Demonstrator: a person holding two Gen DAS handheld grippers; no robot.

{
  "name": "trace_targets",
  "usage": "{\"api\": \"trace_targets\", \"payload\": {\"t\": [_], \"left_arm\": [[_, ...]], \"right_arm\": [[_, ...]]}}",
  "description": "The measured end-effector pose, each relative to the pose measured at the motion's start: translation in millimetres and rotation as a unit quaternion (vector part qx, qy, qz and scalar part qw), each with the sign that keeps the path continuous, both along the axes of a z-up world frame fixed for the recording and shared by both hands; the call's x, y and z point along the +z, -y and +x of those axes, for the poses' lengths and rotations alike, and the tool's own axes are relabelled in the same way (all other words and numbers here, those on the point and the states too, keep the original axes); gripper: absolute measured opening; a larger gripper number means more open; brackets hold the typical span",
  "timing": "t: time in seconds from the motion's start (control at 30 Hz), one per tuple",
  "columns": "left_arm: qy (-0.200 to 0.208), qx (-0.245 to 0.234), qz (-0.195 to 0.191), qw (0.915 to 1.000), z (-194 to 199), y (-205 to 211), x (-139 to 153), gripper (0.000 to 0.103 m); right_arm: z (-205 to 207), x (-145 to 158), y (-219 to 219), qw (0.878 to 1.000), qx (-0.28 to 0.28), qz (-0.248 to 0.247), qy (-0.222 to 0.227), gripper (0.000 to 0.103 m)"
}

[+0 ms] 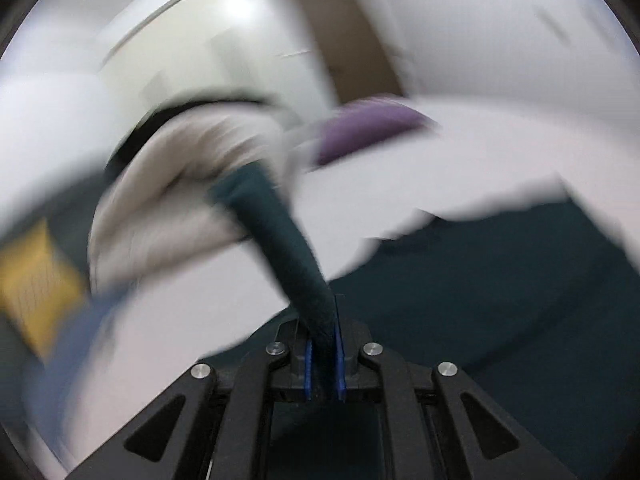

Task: Fold small clothes
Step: 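Grasp the other sleeve with the left gripper and fold it across the body, then open the left gripper to release the folded sleeve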

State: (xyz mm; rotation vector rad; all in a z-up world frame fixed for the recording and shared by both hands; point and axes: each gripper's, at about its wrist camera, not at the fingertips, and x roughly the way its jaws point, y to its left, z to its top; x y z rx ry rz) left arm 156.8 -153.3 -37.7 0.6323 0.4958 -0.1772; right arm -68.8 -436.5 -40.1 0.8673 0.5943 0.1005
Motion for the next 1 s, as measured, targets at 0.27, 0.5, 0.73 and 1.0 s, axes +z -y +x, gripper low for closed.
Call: {"api": "trace_targets", "payload": {"t": [0.27,0.5,0.73,1.0], "left_arm": [[-0.057,-0.042,0.091,0.9933,-25,58,-76,0.061],[-0.110,-0.047,0.004,0.9928,-54,5,-59,0.084],[-0.114,-0.005,-0.119,0.9863,-48,-85,-30,0.084],[-0.114,0.086,-0.228,0.9631,-2,-183,-23,0.079]], "right_arm": [[-13,-8,53,0.999,-0.036,0.002,-0.003,0.080],[35,-8,48,0.999,0.008,-0.006,-0.038,0.080],[137,-10,0,0.993,0.089,-0.024,-0.069,0.080],[216,-63,-38,0.975,0.089,-0.085,-0.183,0.066]]}}
